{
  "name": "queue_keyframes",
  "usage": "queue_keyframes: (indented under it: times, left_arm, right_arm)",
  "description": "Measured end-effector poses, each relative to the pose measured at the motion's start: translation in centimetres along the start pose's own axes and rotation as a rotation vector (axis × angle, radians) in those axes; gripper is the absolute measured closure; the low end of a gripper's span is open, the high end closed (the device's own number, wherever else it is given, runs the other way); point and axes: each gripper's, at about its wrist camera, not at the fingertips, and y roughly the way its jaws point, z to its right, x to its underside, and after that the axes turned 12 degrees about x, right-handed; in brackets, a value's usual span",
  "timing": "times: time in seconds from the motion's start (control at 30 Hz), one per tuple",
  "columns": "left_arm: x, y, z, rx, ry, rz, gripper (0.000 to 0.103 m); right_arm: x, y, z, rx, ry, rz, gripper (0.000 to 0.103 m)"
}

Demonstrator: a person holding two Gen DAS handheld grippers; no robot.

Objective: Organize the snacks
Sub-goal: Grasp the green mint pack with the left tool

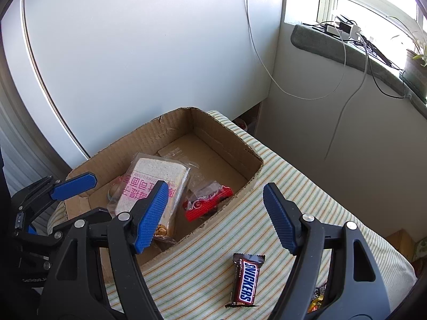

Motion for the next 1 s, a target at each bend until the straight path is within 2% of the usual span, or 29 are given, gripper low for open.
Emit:
queue_keyframes:
  times: [0.3, 0.43, 0.63, 0.73, 0.83, 1.0]
  left_arm:
    - [0.7, 1.1, 3.5, 0.061, 0.062, -0.023, 0.047]
    - [1.9, 2.0, 5.5, 0.098, 0.114, -0.062, 0.047]
    - [4.1, 3.6, 8.5, 0.177, 0.180, -0.156, 0.047]
    - [5.4, 4.4, 9.8, 0.215, 0.210, -0.215, 0.050]
    - [6.6, 5.3, 10.6, 0.260, 0.215, -0.282, 0.058]
    - [8.6, 6.4, 12.4, 0.298, 0.249, -0.360, 0.063]
  right_arm:
    - [2.8, -2.5, 4.3, 0.025, 0.068, -0.012, 0.027]
    - [4.7, -4.0, 6.3, 0.036, 0.097, -0.017, 0.027]
    - [8.5, -6.6, 8.4, 0.042, 0.127, -0.018, 0.027]
    - [10.6, -7.5, 8.9, 0.041, 0.130, -0.030, 0.027]
    - [12.8, -7.9, 9.0, 0.048, 0.115, -0.054, 0.027]
    - [16.2, -7.4, 8.0, 0.054, 0.049, -0.120, 0.047]
